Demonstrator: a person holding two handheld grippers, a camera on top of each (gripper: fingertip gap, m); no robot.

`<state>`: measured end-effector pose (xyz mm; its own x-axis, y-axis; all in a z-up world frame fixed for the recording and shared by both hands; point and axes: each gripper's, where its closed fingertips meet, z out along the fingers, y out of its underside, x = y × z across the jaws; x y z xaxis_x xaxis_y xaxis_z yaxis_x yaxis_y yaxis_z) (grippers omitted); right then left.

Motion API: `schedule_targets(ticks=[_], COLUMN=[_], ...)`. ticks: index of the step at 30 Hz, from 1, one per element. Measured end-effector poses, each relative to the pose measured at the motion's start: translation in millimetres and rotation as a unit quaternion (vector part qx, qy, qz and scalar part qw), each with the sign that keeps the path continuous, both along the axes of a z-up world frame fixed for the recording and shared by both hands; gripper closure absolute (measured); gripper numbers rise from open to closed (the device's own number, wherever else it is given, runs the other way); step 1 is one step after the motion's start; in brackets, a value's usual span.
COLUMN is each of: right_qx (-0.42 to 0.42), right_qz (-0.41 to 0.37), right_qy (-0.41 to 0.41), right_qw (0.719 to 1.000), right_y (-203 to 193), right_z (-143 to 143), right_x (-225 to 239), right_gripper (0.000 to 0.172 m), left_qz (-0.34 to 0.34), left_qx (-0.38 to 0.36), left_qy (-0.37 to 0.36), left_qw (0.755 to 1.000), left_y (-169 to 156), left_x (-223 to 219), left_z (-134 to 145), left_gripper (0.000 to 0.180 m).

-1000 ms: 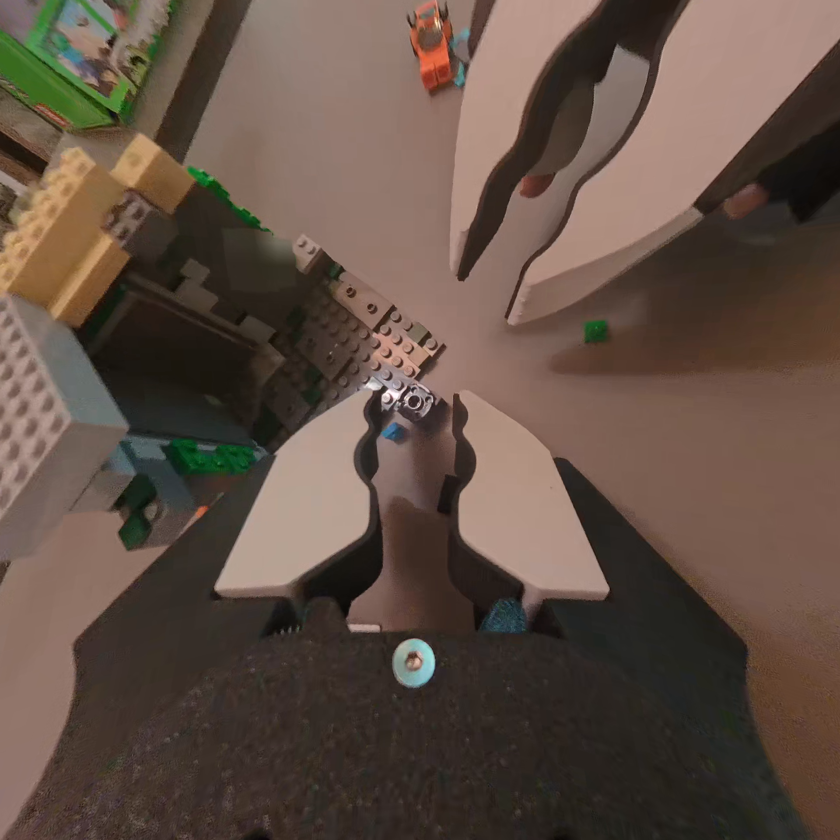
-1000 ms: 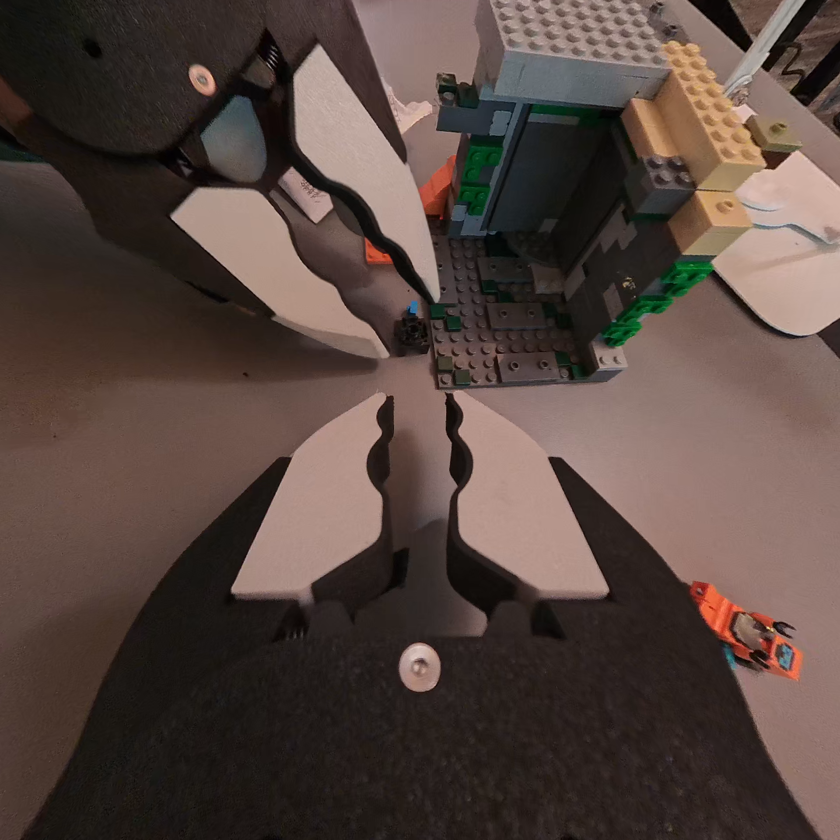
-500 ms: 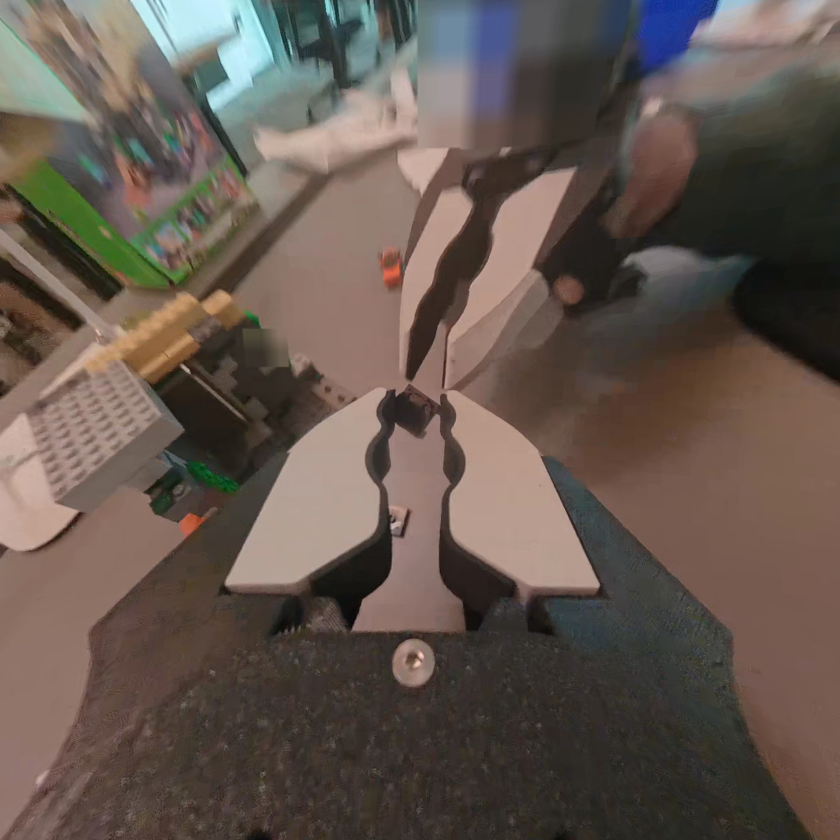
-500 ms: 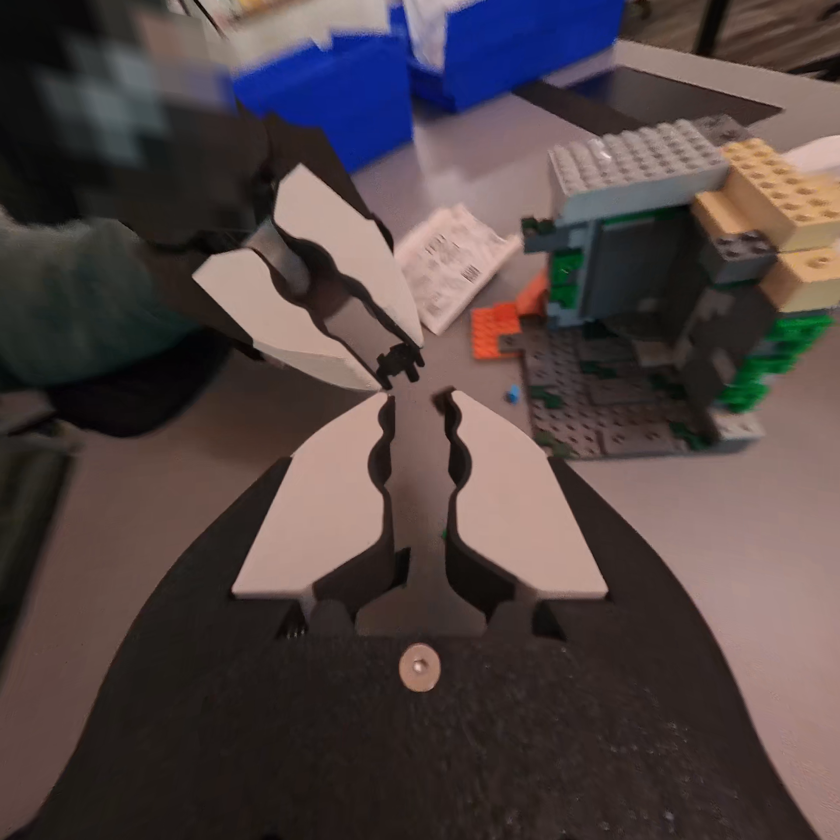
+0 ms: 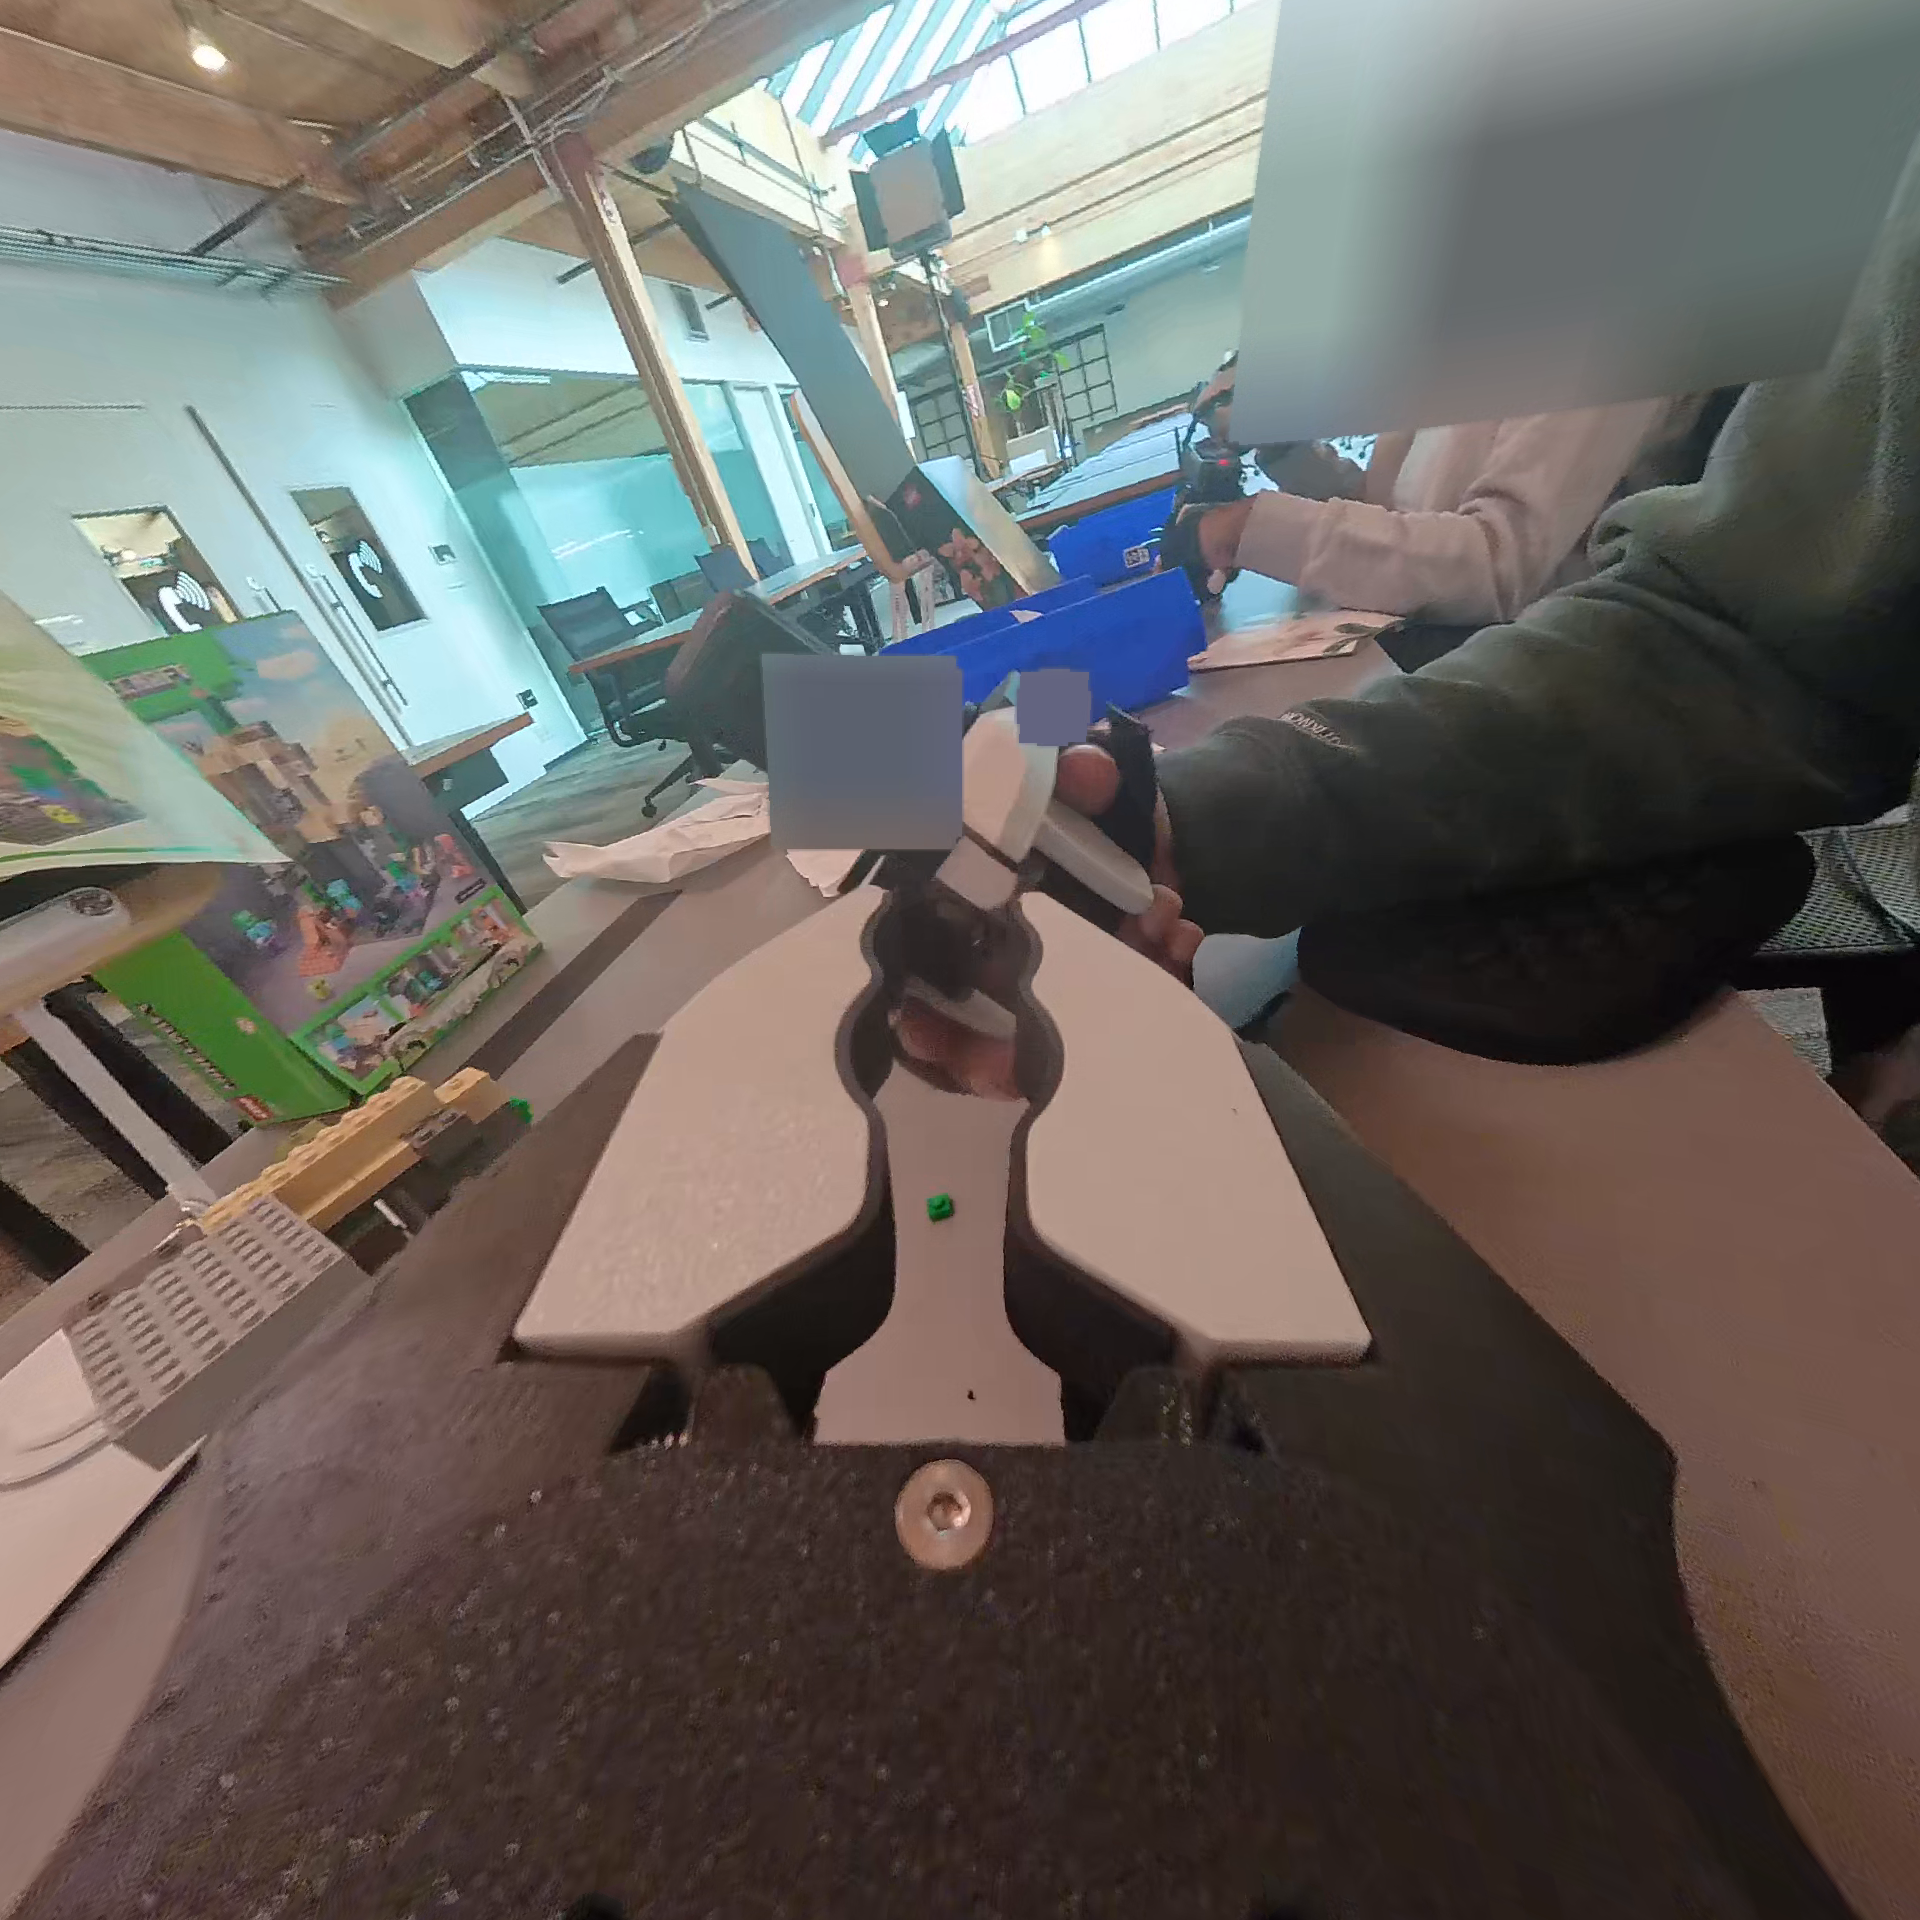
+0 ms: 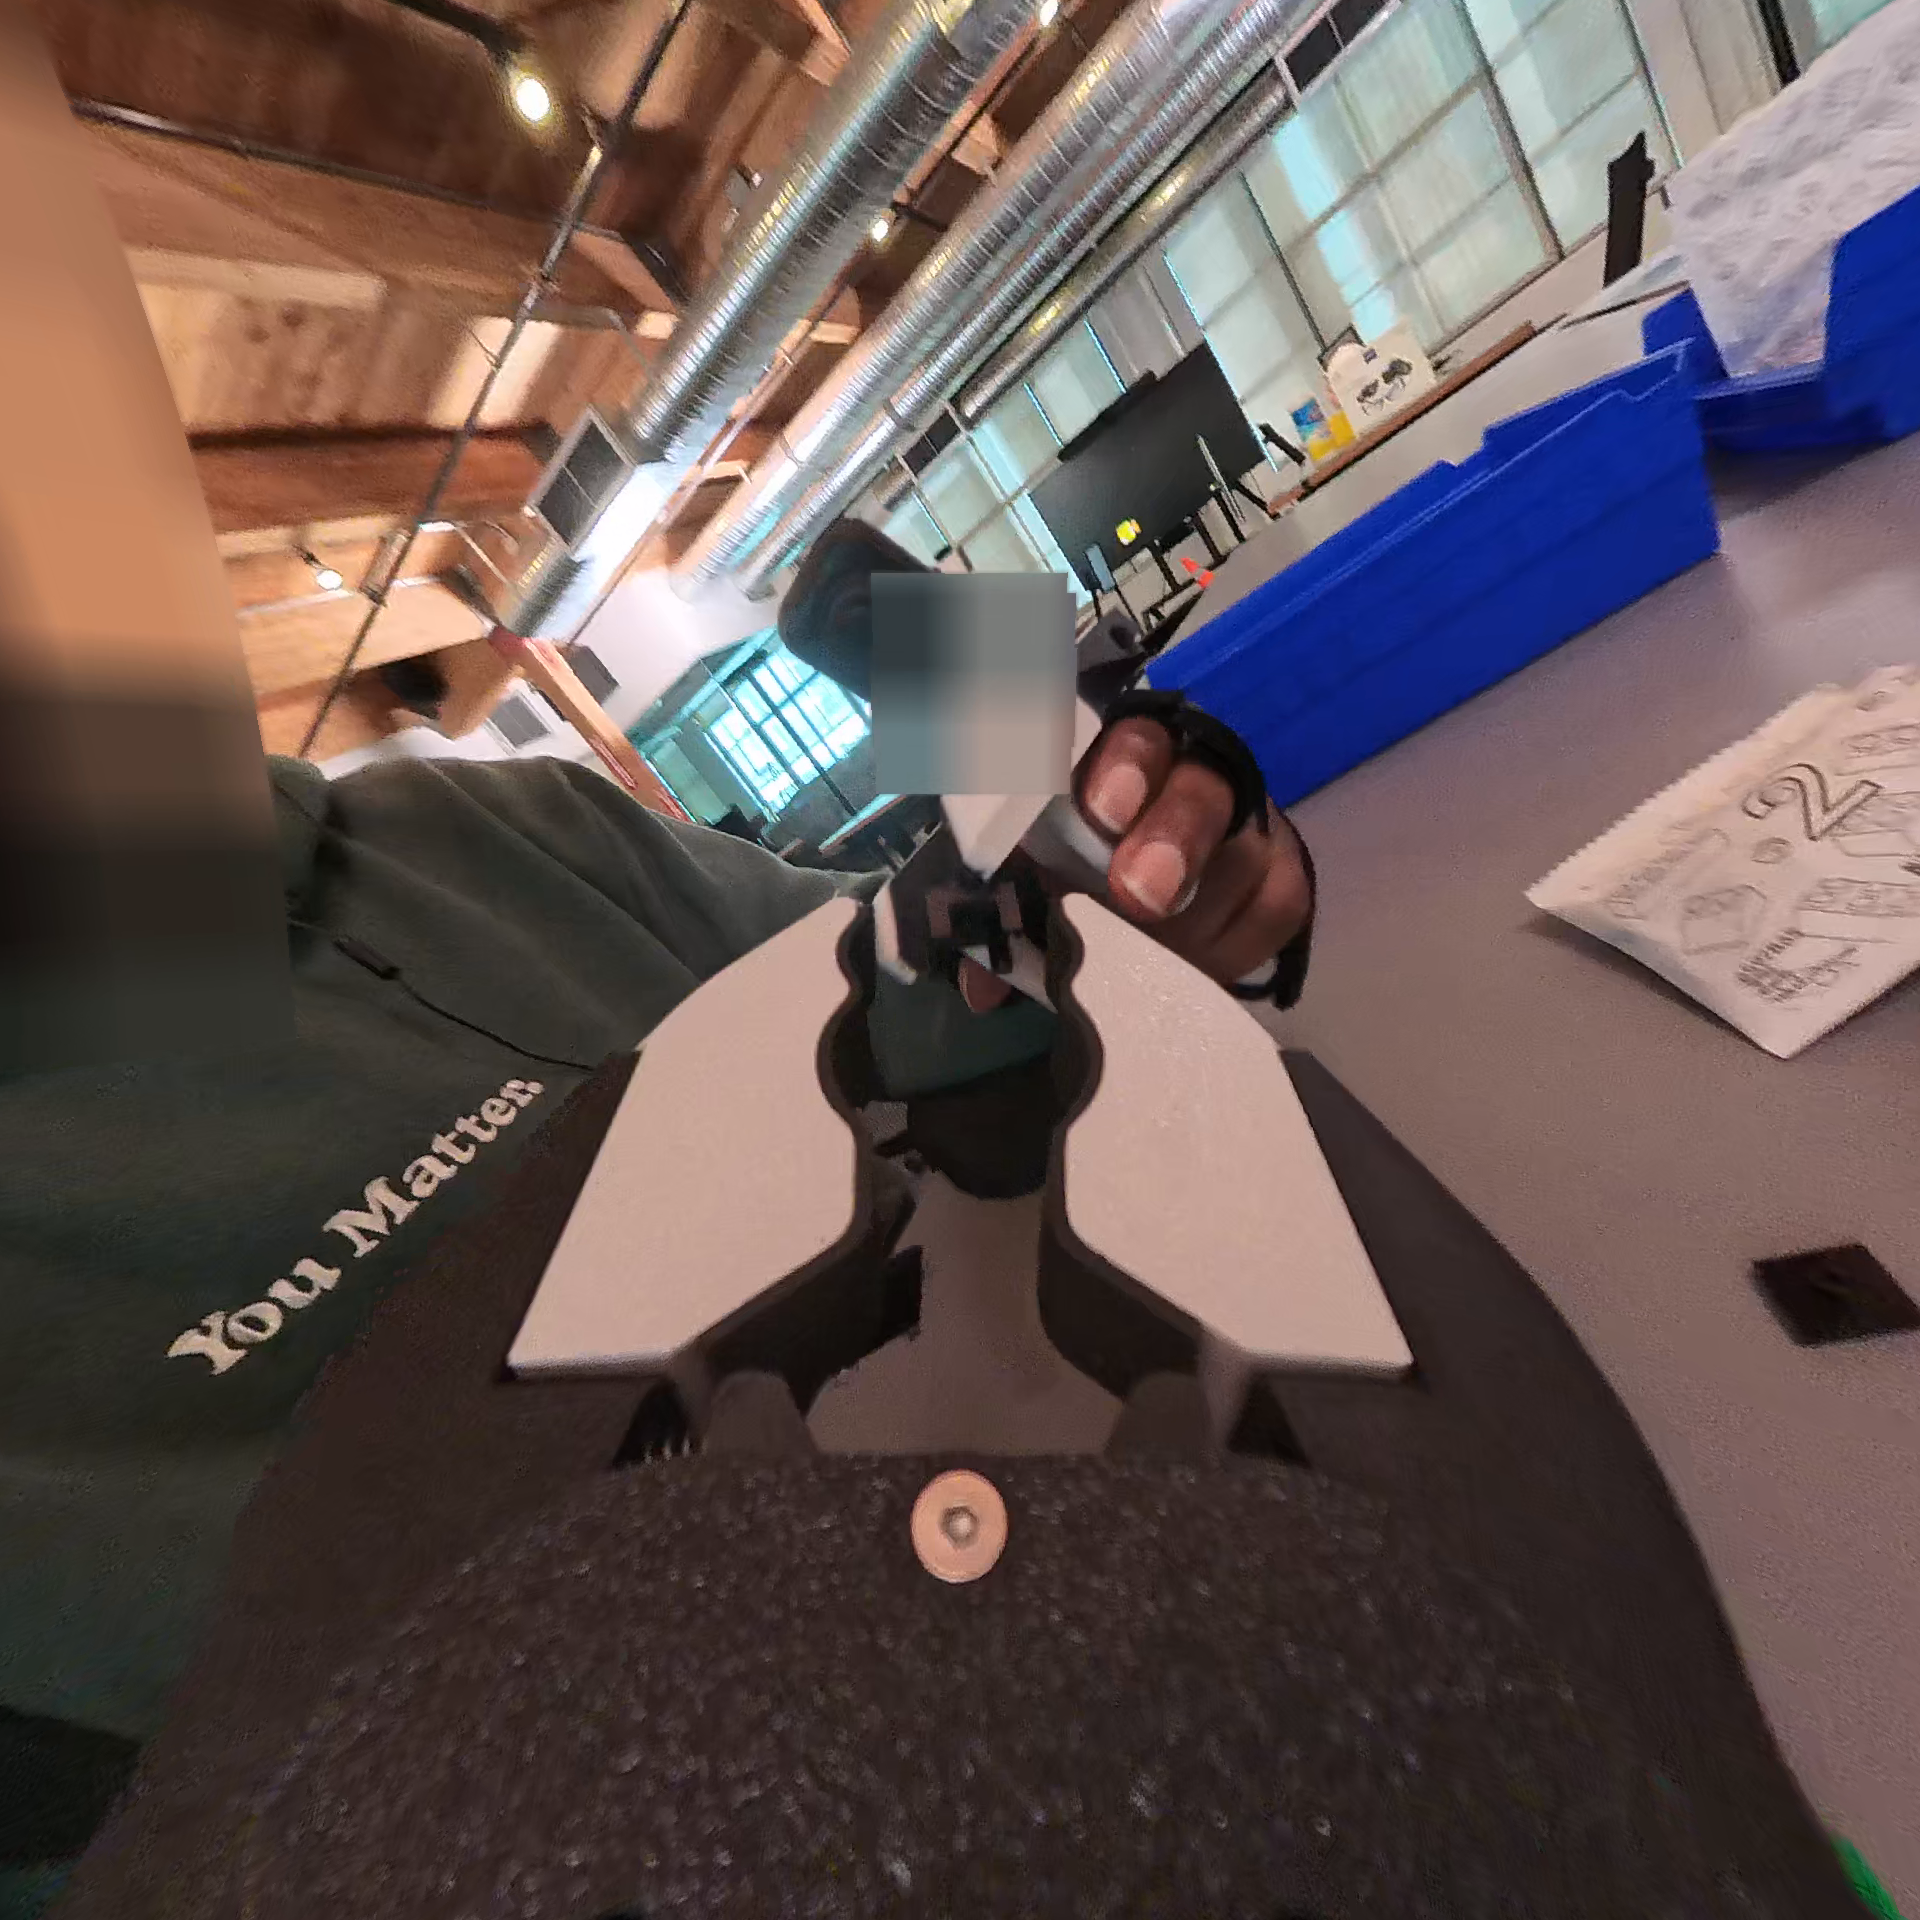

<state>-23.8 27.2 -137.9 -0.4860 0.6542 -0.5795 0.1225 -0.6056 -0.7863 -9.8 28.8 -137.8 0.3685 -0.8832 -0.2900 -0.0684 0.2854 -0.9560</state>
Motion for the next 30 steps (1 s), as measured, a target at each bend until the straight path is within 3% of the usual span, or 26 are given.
schedule_targets(ticks=[5, 16, 22, 30], right_qx=[0.005, 0.188, 0.159, 0.026], right_qz=[-0.007, -0.063, -0.016, 0.042], right_qy=[-0.014, -0.058, -0.074, -0.104], right_qw=[1.000, 0.979, 0.984, 0.993], right_y=[3, 4, -6, -6], right_z=[-5, -22, -25, -29], right_x=[-2, 4, 7, 8], right_gripper=[0.155, 0.155, 0.155, 0.155], left_qz=[0.009, -0.011, -0.006, 0.047], left_qx=[-0.004, -0.069, 0.015, 0.128], left_qy=[0.016, 0.029, 0.099, 0.186], left_qw=[1.000, 0.997, 0.995, 0.973], left_y=[3, 5, -5, -5], left_x=[2, -1, 6, 10], left_z=[-6, -20, -27, -32], left_gripper=[0.162, 0.164, 0.164, 0.165])
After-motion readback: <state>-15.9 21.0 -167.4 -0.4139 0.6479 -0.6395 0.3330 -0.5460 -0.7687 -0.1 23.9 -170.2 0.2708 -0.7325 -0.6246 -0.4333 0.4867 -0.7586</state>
